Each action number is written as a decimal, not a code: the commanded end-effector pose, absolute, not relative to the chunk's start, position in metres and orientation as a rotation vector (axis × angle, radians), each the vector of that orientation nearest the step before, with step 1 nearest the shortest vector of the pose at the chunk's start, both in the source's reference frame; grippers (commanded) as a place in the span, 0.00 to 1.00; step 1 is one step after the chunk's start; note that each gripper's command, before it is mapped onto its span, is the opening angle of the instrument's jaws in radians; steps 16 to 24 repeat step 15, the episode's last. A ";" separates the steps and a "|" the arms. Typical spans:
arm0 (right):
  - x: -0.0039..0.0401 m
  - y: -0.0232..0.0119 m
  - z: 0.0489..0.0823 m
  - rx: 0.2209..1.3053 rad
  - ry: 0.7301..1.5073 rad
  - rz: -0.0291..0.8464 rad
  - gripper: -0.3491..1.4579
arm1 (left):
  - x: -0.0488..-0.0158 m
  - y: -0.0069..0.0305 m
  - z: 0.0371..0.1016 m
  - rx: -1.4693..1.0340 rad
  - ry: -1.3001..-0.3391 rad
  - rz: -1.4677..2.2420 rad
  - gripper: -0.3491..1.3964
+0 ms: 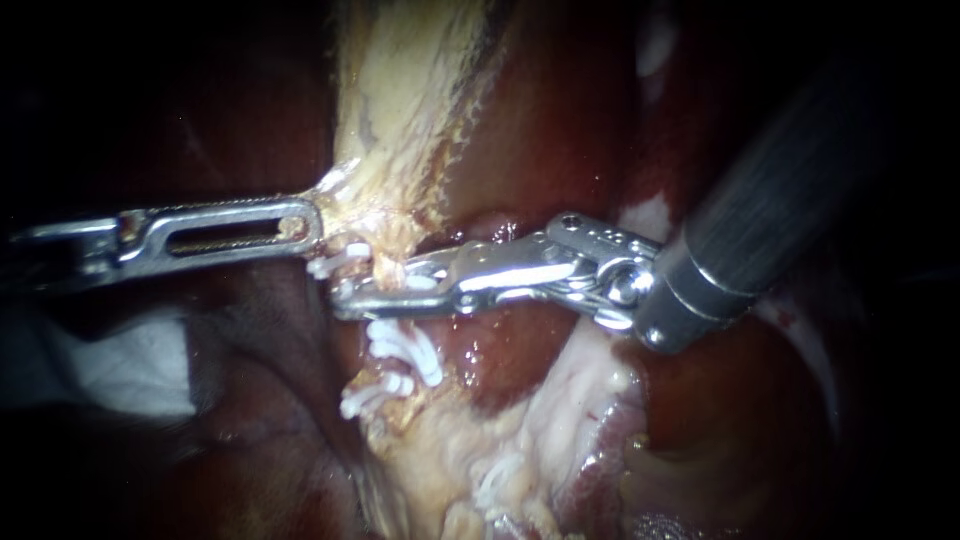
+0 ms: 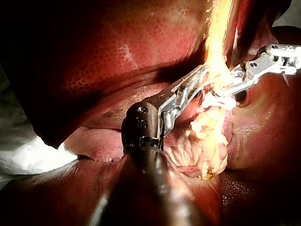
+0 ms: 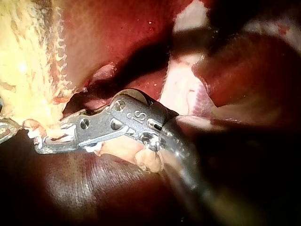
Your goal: Clipping third clip right tube
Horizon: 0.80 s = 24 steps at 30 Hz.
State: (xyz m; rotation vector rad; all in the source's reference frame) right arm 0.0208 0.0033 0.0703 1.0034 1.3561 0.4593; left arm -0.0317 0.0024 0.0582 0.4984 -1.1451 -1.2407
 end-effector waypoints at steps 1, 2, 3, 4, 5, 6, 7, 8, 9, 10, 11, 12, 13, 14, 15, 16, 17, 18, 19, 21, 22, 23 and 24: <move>0.0208 0.0032 0.0703 1.008 1.356 0.459 0.00 | -0.0317 0.0024 0.0582 0.498 -1.145 -1.241 0.00; 0.0208 0.0032 0.0703 1.008 1.356 0.459 0.00 | -0.0317 0.0024 0.0582 0.498 -1.145 -1.241 0.00; 0.0208 0.0032 0.0703 1.008 1.356 0.459 0.00 | -0.0317 0.0024 0.0582 0.498 -1.145 -1.241 0.00; 0.0208 0.0031 0.0703 1.012 1.353 0.463 0.00 | -0.0317 0.0024 0.0582 0.498 -1.145 -1.241 0.00; 0.0208 0.0031 0.0703 1.012 1.353 0.463 0.00 | -0.0317 0.0024 0.0582 0.498 -1.145 -1.241 0.00; 0.0208 0.0031 0.0703 1.012 1.353 0.463 0.00 | -0.0317 0.0024 0.0582 0.498 -1.145 -1.241 0.00; 0.0208 0.0031 0.0703 1.015 1.353 0.460 0.00 | -0.0317 0.0024 0.0582 0.498 -1.145 -1.241 0.00; 0.0208 0.0031 0.0703 1.015 1.353 0.460 0.00 | -0.0317 0.0024 0.0583 0.498 -1.145 -1.241 0.00; 0.0208 0.0031 0.0703 1.015 1.353 0.460 0.00 | -0.0317 0.0024 0.0583 0.498 -1.145 -1.241 0.00; 0.0208 0.0031 0.0704 1.015 1.353 0.460 0.00 | -0.0317 0.0024 0.0583 0.498 -1.145 -1.241 0.00; 0.0208 0.0031 0.0704 1.015 1.353 0.460 0.00 | -0.0317 0.0024 0.0583 0.498 -1.145 -1.241 0.00; 0.0208 0.0031 0.0704 1.014 1.353 0.460 0.00 | -0.0317 0.0024 0.0583 0.498 -1.145 -1.241 0.00; 0.0208 0.0031 0.0704 1.014 1.353 0.461 0.00 | -0.0317 0.0024 0.0583 0.498 -1.145 -1.241 0.00; 0.0208 0.0031 0.0704 1.014 1.353 0.461 0.00 | -0.0317 0.0025 0.0583 0.498 -1.145 -1.241 0.00; 0.0208 0.0031 0.0704 1.014 1.353 0.460 0.00 | -0.0317 0.0025 0.0584 0.498 -1.145 -1.241 0.00; 0.0208 0.0031 0.0704 1.014 1.353 0.460 0.00 | -0.0317 0.0025 0.0584 0.498 -1.145 -1.241 0.00; 0.0208 0.0031 0.0704 1.014 1.353 0.460 0.00 | -0.0317 0.0025 0.0584 0.498 -1.145 -1.241 0.00; 0.0208 0.0031 0.0704 1.014 1.353 0.460 0.00 | -0.0317 0.0025 0.0584 0.498 -1.145 -1.241 0.00; 0.0208 0.0031 0.0704 1.014 1.353 0.460 0.00 | -0.0317 0.0025 0.0584 0.498 -1.145 -1.241 0.00; 0.0208 0.0031 0.0704 1.014 1.353 0.460 0.00 | -0.0317 0.0025 0.0584 0.498 -1.145 -1.241 0.00; 0.0208 0.0031 0.0704 1.014 1.353 0.460 0.00 | -0.0317 0.0025 0.0584 0.498 -1.145 -1.241 0.00; 0.0208 0.0031 0.0704 1.014 1.353 0.460 0.00 | -0.0317 0.0025 0.0584 0.498 -1.145 -1.241 0.00; 0.0208 0.0031 0.0704 1.014 1.353 0.460 0.00 | -0.0317 0.0025 0.0584 0.498 -1.145 -1.241 0.00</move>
